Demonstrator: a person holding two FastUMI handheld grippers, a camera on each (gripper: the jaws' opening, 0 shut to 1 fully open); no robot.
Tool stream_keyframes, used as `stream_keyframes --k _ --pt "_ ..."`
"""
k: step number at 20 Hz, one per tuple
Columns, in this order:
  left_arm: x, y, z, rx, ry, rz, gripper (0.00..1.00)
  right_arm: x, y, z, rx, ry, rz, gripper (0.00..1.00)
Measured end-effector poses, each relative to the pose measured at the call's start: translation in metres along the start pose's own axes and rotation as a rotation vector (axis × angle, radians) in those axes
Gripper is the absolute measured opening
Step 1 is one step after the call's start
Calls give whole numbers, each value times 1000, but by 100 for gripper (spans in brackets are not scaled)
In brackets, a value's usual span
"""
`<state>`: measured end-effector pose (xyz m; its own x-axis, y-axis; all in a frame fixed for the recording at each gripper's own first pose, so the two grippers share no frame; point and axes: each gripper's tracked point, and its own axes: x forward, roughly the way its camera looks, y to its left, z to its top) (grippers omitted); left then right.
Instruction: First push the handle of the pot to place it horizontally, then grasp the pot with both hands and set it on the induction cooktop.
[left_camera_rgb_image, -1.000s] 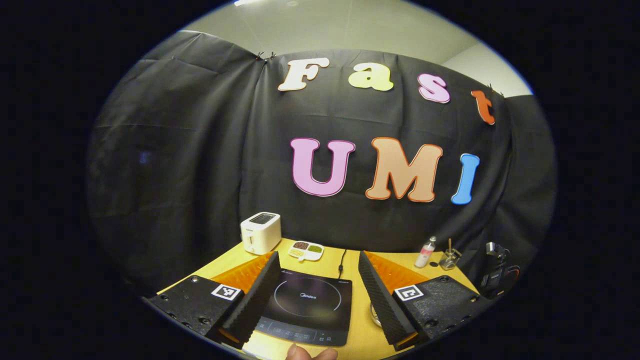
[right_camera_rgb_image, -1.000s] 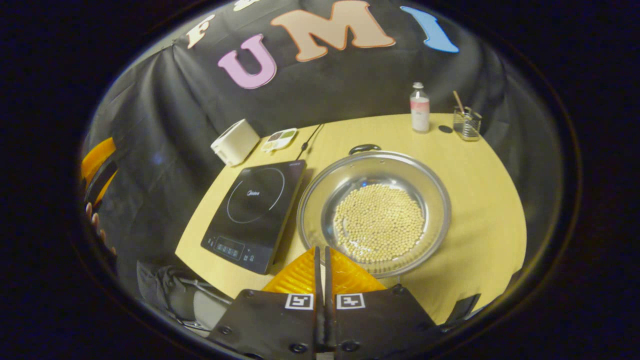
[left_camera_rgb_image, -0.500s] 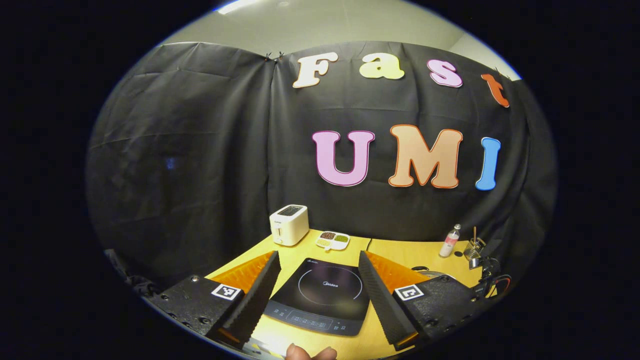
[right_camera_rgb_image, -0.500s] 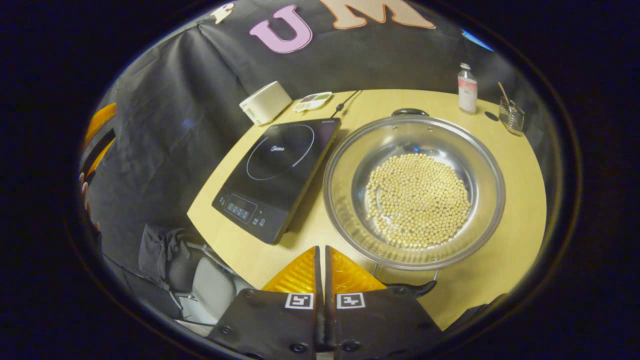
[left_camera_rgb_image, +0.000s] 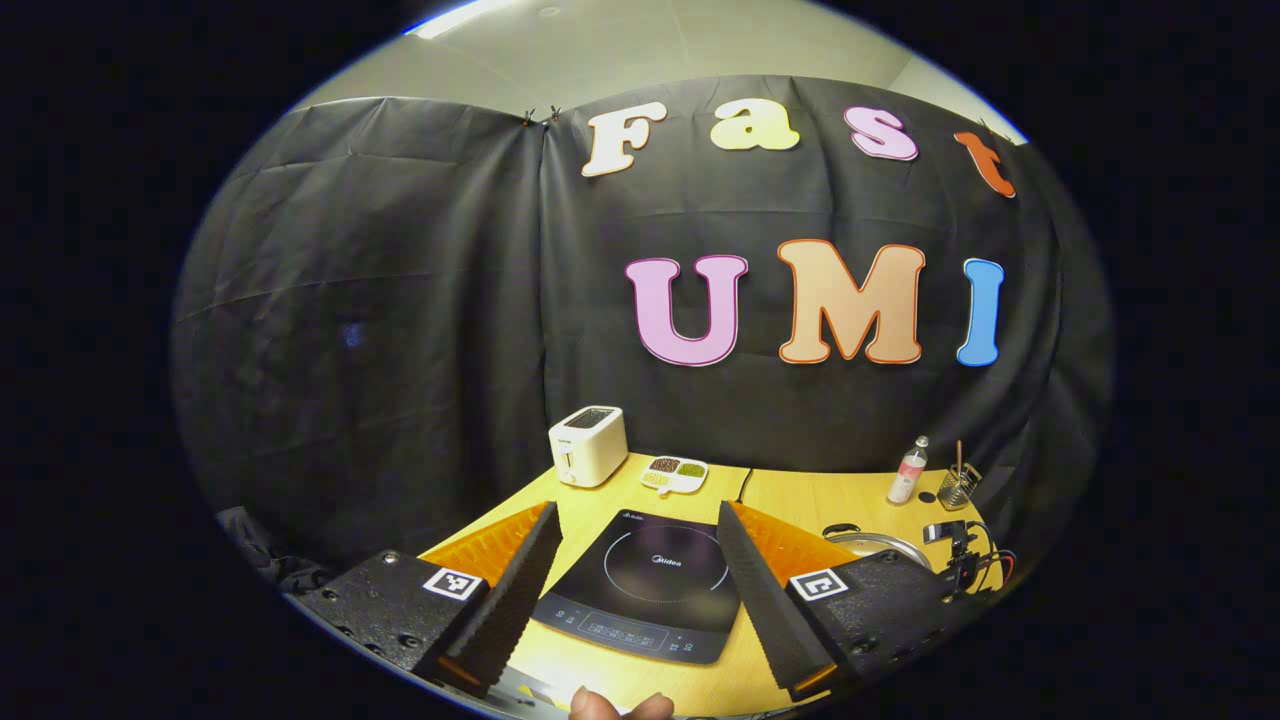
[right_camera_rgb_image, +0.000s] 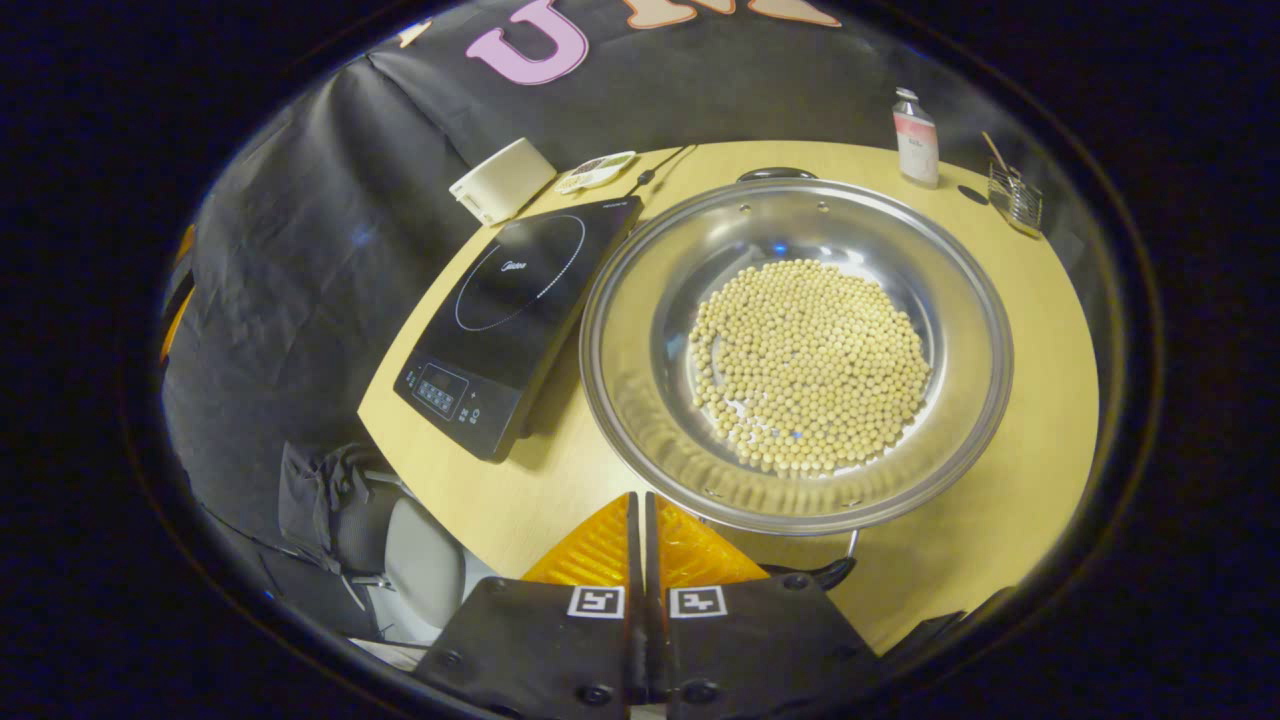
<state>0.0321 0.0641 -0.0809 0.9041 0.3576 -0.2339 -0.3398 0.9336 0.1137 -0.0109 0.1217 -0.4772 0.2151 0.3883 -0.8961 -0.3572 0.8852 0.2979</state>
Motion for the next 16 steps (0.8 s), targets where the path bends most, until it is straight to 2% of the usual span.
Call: stream_keyframes --k 7,9,10,11,13,14,15,16 --pt "4 -17 1 -6 -7 -30 96 -9 -24 -5 16 5 -46 2" --pt "5 -19 1 -5 -11 -35 93 -11 -34 -6 29 4 -64 2" --pt "5 -20 2 -2 -13 -34 96 -11 -39 -5 37 5 -71 2" --pt "6 -20 0 -2 -14 -35 93 -11 -44 -5 44 5 -77 2" --pt "7 -20 -1 -7 -12 -32 96 -13 -56 -5 53 4 -96 0" --pt "9 -21 -1 -12 -11 -28 96 -14 -62 -4 59 4 -105 2" --pt "10 -20 0 -16 -12 -26 93 -15 -68 -4 65 5 -114 0" --pt "10 -20 1 -17 -13 -24 96 -16 -75 -2 70 4 -125 0"
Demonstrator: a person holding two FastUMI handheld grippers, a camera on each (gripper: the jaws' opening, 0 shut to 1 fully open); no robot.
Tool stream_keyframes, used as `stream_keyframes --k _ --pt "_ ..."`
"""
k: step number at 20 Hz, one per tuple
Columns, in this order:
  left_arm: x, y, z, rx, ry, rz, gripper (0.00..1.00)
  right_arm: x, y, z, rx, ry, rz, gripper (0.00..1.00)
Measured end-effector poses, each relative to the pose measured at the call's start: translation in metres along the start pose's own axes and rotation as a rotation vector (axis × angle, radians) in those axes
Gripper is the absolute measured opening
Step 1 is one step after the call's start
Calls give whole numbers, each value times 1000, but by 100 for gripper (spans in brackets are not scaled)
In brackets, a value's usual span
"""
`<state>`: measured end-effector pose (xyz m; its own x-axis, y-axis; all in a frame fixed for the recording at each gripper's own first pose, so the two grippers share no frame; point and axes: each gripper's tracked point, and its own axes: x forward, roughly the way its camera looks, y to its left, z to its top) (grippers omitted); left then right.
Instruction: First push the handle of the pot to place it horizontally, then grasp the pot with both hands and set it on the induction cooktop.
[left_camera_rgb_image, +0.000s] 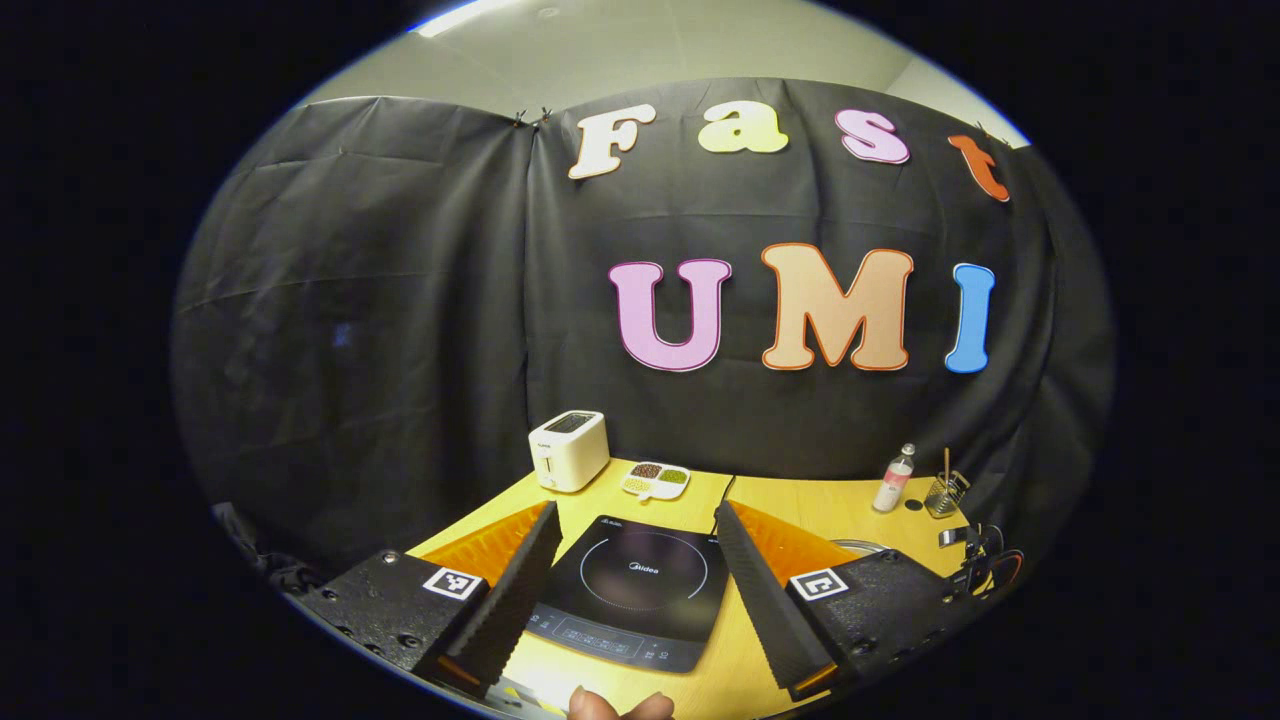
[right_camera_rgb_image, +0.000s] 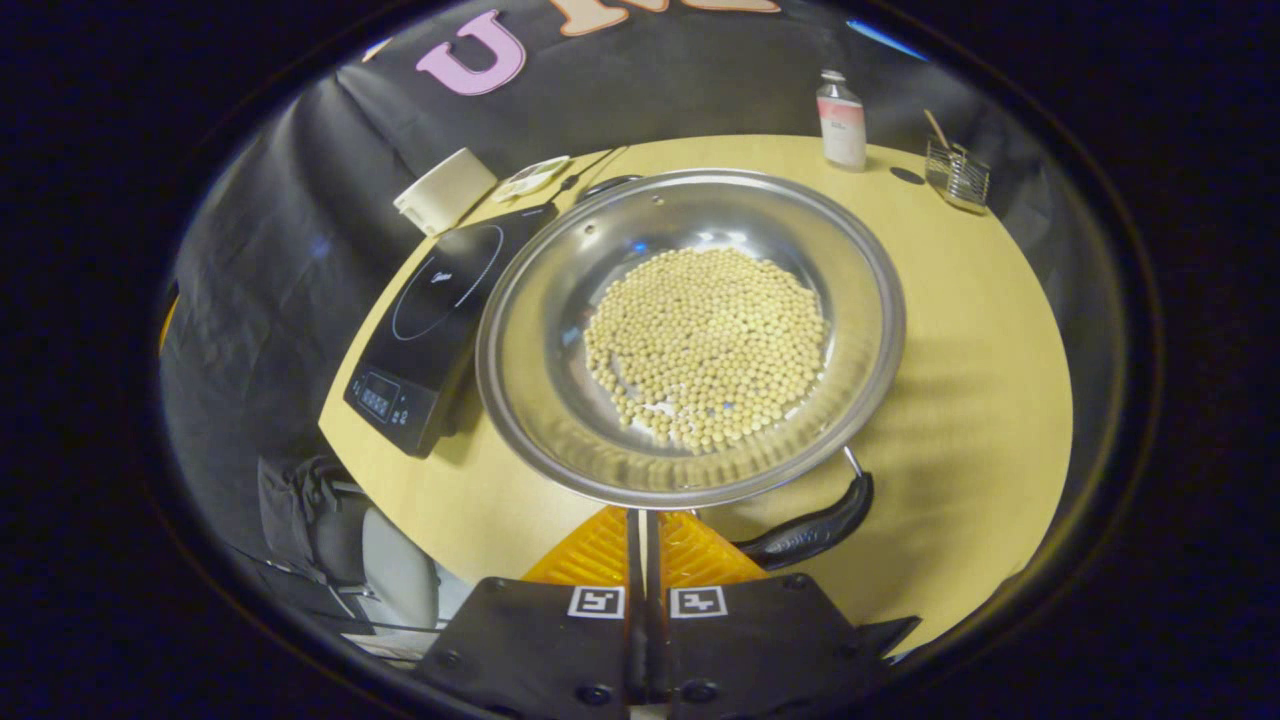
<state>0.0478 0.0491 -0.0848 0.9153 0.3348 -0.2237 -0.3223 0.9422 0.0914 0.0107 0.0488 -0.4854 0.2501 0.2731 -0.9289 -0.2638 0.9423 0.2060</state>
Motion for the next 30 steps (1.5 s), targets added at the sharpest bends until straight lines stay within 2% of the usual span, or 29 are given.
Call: stream_keyframes --k 3,4,5,7,8,9,10,11,16,18,19,24,25,27,28,29,30 --pt "2 -2 0 4 -2 1 96 -1 -22 5 12 0 -37 3" --pt "3 -2 0 4 0 0 93 -2 -30 7 20 -1 -50 2" --pt "4 -2 0 3 0 1 96 -2 -37 10 30 -4 -63 2" --pt "6 -5 0 -2 -1 -1 96 -3 -51 15 62 -9 -77 2" --pt "7 -7 0 0 0 -3 93 -3 -58 19 76 -13 -85 2" --pt "9 -7 0 3 1 -4 96 -4 -65 20 85 -17 -96 2" --pt "9 -9 0 4 1 -7 93 -4 -72 24 91 -21 -106 2" --pt "12 -11 -1 4 2 -10 96 -4 -78 28 96 -24 -115 3" --pt "19 -21 0 12 7 -29 96 -4 -104 46 128 -45 -148 0" --pt "22 -25 -1 15 9 -37 96 -3 -110 53 136 -51 -157 3" --pt "23 -25 -1 18 12 -40 96 -2 -113 54 136 -53 -162 0" --pt "29 -28 3 28 10 -54 96 1 -124 68 139 -65 -192 2" --pt "30 -27 3 28 9 -57 93 1 -127 71 146 -68 -199 2" --pt "31 -27 2 22 12 -66 96 1 -129 73 158 -70 -209 2" --pt "31 -27 2 18 11 -75 93 -1 -128 74 161 -74 -214 0" --pt "34 -30 1 14 12 -87 96 -4 -129 73 158 -79 -223 3" --pt "36 -33 -2 10 18 -104 93 -9 -128 73 156 -86 -232 0"
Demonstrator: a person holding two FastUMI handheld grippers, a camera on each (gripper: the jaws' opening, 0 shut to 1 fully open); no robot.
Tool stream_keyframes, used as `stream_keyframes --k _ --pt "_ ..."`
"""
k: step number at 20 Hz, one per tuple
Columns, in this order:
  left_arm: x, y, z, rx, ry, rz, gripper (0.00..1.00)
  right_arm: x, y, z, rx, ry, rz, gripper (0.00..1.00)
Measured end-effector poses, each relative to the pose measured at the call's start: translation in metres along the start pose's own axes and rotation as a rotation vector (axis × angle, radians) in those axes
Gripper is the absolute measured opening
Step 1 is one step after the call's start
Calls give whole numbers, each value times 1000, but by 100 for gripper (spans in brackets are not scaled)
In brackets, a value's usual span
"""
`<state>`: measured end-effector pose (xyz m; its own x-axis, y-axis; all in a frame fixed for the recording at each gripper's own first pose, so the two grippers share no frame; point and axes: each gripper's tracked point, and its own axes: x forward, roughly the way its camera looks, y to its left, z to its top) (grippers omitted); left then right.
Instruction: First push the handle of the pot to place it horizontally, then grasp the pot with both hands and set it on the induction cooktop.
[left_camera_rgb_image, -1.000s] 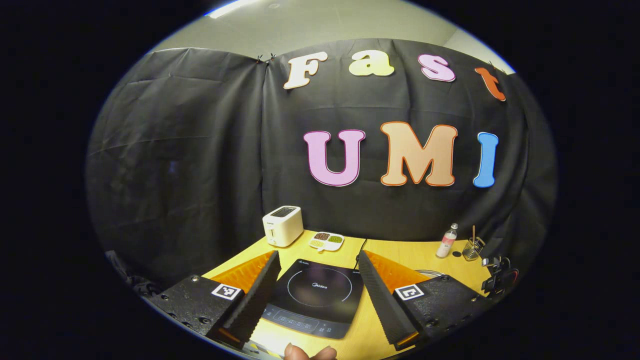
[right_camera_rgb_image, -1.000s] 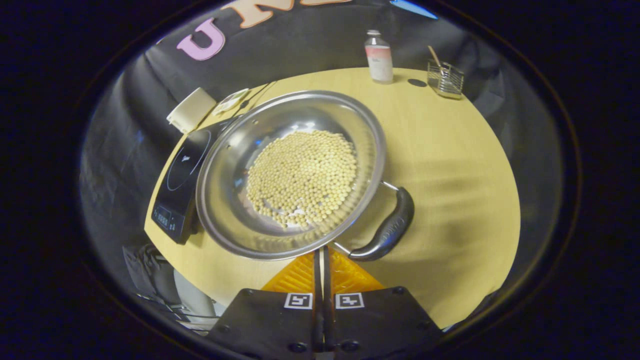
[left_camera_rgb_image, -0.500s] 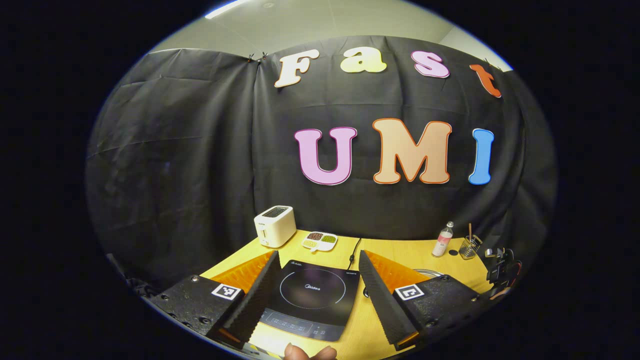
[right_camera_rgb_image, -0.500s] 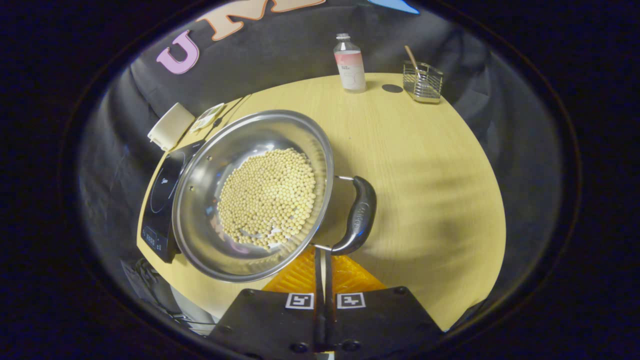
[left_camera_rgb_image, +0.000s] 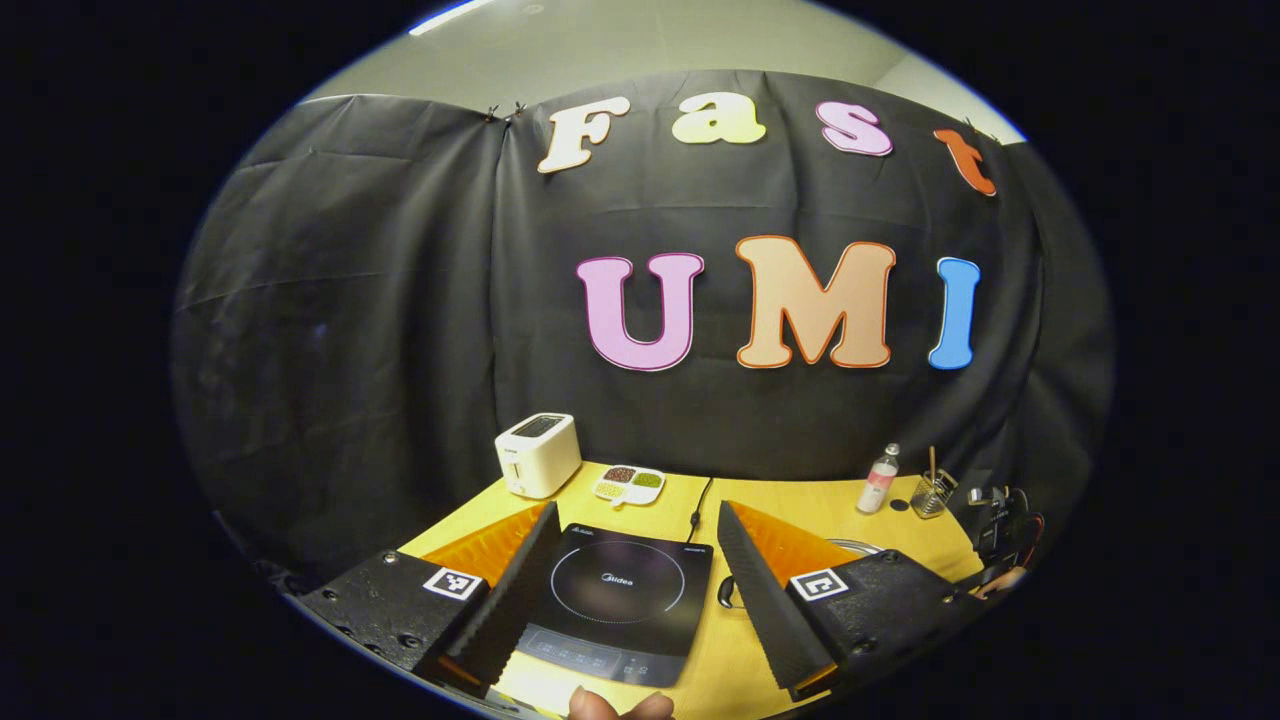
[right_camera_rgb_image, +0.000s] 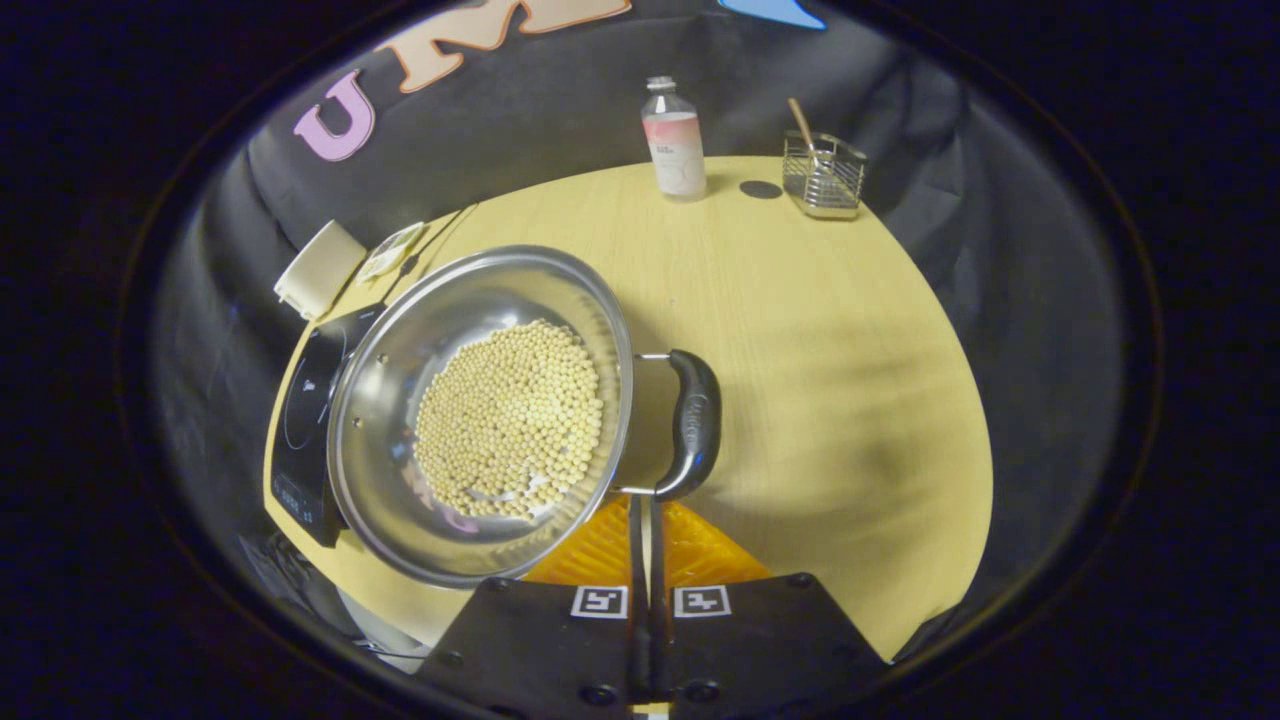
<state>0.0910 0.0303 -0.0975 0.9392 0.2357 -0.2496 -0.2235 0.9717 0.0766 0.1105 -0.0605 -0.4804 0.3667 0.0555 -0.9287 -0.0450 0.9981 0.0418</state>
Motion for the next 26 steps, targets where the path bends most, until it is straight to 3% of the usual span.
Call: stream_keyframes --k 1,6,7,14,19,21,22,25,26 --pt "2 -2 -1 -5 2 -22 96 -10 1 -1 6 -9 -5 2" --pt "23 -15 -3 -41 0 -151 93 -53 15 15 88 -107 -30 3" --pt "28 -20 -7 -52 8 -186 99 -62 20 18 94 -131 -37 0" --pt "56 -41 -38 -117 81 -360 96 -108 31 35 190 -256 -134 2" --pt "71 -47 -54 -98 115 -384 100 -123 26 38 169 -287 -171 34" --pt "72 -56 -57 -104 130 -392 96 -121 22 43 170 -296 -169 55" --pt "73 -61 -59 -96 138 -392 96 -119 19 45 167 -299 -165 57" --pt "79 -72 -73 -81 171 -370 100 -110 10 48 128 -287 -160 92" --pt "81 -78 -80 -85 197 -368 100 -105 7 52 123 -287 -156 91"
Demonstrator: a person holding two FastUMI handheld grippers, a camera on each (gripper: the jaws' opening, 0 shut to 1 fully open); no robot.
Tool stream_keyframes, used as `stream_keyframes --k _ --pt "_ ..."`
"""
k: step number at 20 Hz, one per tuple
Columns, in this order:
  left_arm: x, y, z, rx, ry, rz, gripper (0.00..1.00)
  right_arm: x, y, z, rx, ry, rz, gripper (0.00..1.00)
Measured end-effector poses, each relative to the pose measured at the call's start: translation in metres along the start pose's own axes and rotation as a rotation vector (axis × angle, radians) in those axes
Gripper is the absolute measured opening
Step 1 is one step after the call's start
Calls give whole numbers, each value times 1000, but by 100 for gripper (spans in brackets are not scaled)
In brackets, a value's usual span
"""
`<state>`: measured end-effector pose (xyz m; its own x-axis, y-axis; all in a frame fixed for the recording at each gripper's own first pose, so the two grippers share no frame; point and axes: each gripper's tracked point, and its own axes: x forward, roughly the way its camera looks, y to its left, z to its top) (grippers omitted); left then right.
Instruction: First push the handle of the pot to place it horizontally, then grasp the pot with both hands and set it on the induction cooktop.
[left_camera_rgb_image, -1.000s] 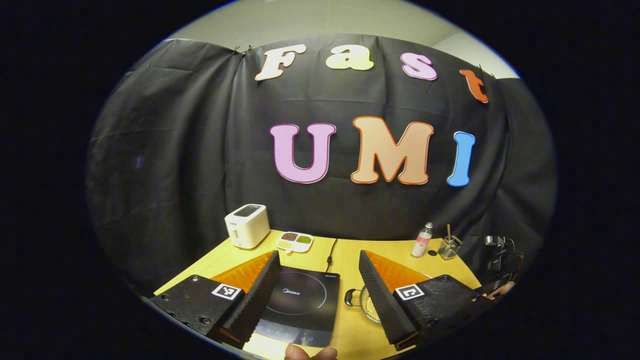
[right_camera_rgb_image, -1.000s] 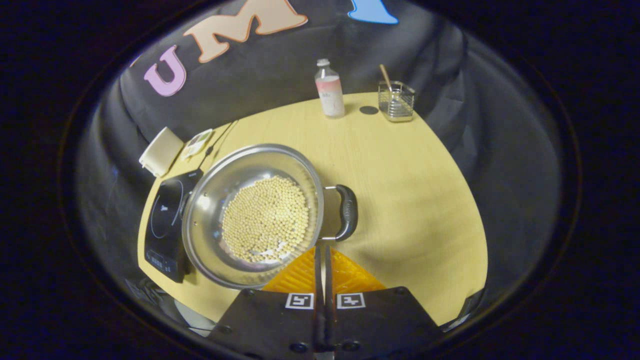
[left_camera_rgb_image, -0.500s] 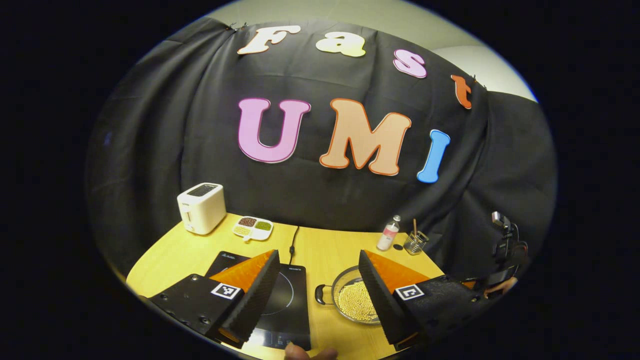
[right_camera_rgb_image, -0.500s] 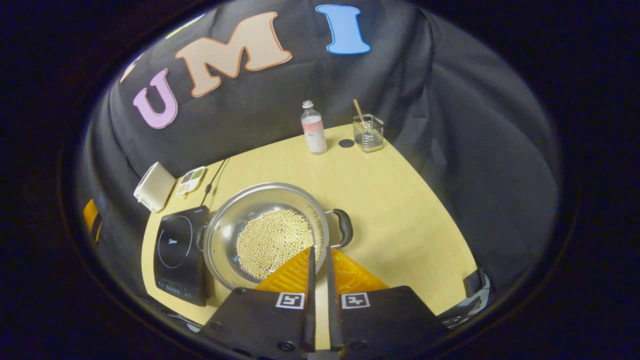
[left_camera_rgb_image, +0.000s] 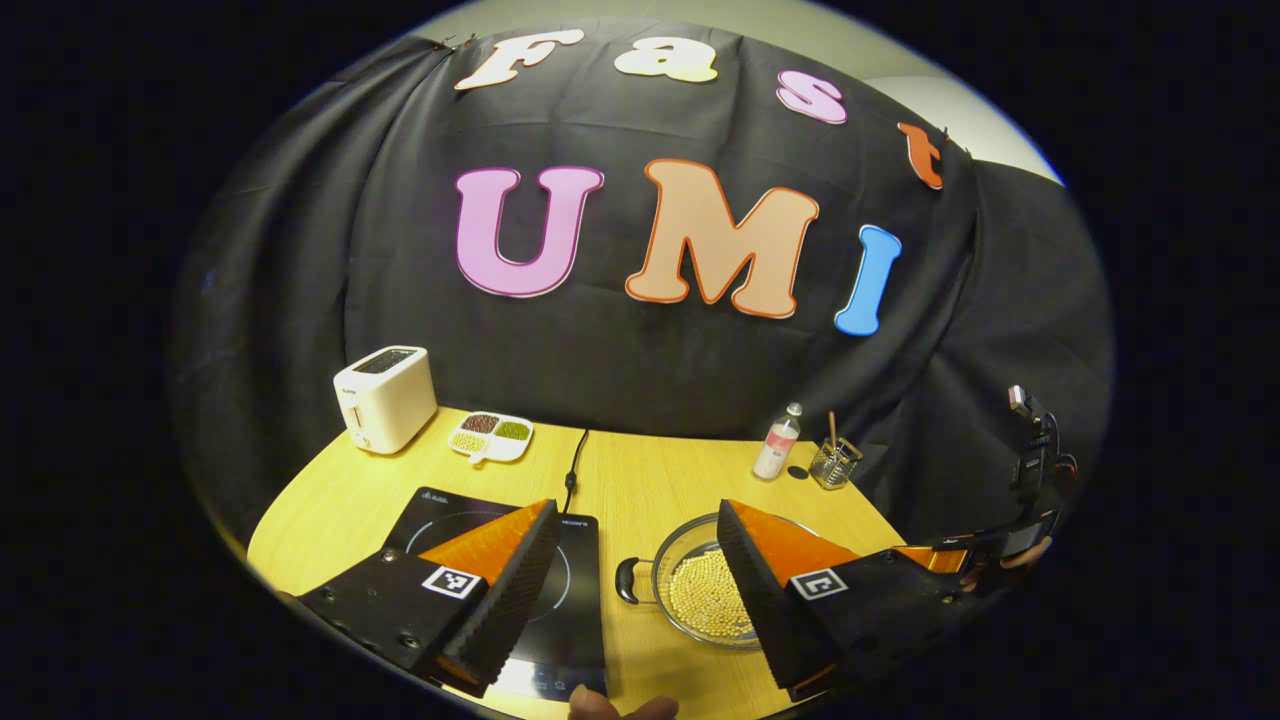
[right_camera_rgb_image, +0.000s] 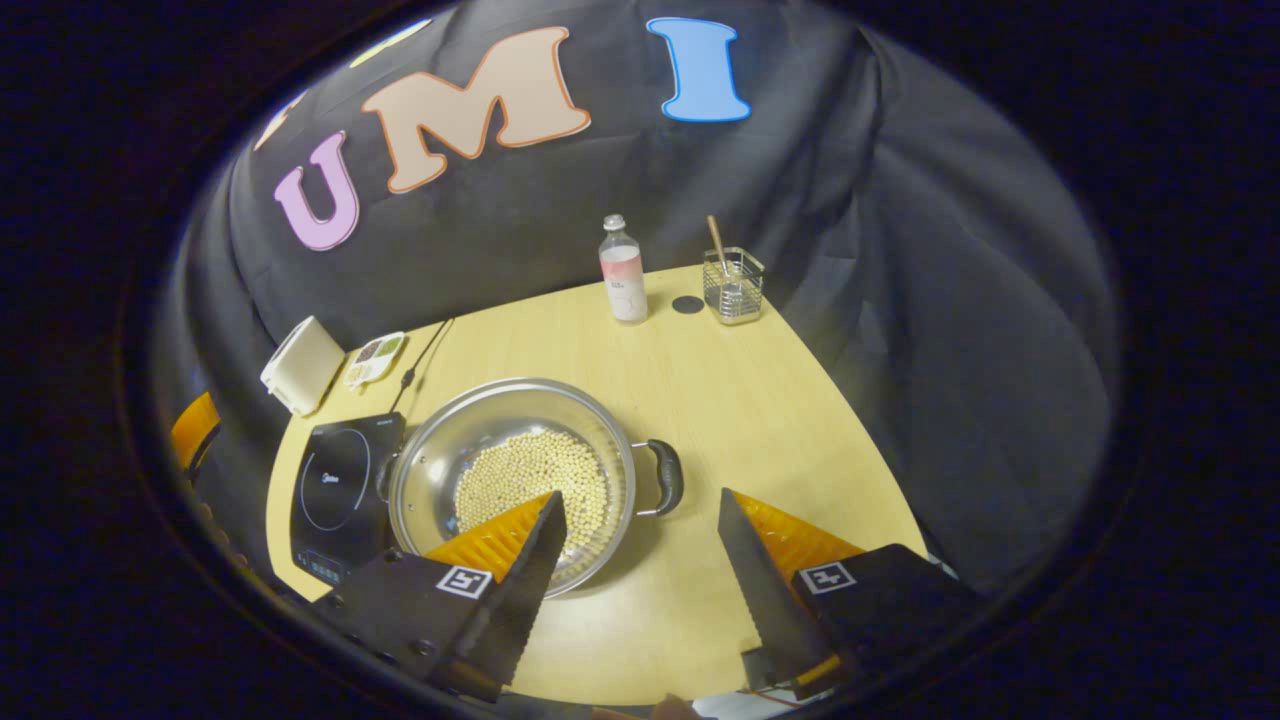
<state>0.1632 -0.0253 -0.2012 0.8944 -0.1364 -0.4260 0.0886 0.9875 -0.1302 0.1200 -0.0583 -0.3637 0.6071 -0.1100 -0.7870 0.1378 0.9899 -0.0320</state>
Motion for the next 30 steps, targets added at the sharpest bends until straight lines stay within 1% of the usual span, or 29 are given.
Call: stream_keyframes --k 1,2,5,6,7,8,9,10,11,12,15,16,18,19,21,22,23,24,25,30 --pt "3 -3 -9 -10 24 7 93 4 -2 1 -3 0 5 91" --pt "8 -4 -15 -17 45 14 96 9 -2 1 -7 6 17 92" --pt "23 -3 -35 -22 101 47 97 27 -5 0 -18 27 40 92" --pt "28 -4 -39 -21 111 50 97 33 -5 1 -15 36 46 92" --pt "33 -6 -43 -16 122 46 97 37 -5 3 -11 36 51 95" --pt "37 -7 -49 -5 145 43 97 42 -6 4 -10 38 53 95" --pt "43 -7 -56 5 160 44 100 46 -7 2 -12 45 54 95" --pt "50 -7 -61 4 179 41 98 49 -8 1 -15 51 51 95" --pt "56 -9 -70 -1 203 40 100 54 -9 1 -17 57 49 95" --pt "60 -9 -78 -4 229 41 97 58 -9 0 -16 63 48 92" --pt "74 -3 -102 17 295 45 97 70 -8 -5 -22 83 43 92" --pt "78 -3 -108 23 313 41 97 75 -7 -5 -25 89 41 95" --pt "84 0 -118 45 341 40 97 82 -6 -8 -32 100 36 95" --pt "89 1 -124 55 355 40 97 86 -5 -10 -33 105 35 92" --pt "99 1 -128 65 363 37 98 91 -3 -12 -34 117 34 92" --pt "102 1 -131 68 371 36 97 95 -5 -13 -32 123 33 95" --pt "105 1 -135 74 381 33 97 98 -6 -15 -31 129 31 95" --pt "108 2 -139 80 394 29 97 101 -6 -16 -31 137 28 92" --pt "112 3 -145 85 411 28 97 104 -6 -19 -29 146 28 92" --pt "128 5 -173 52 487 16 97 114 -4 -28 -28 183 23 92"
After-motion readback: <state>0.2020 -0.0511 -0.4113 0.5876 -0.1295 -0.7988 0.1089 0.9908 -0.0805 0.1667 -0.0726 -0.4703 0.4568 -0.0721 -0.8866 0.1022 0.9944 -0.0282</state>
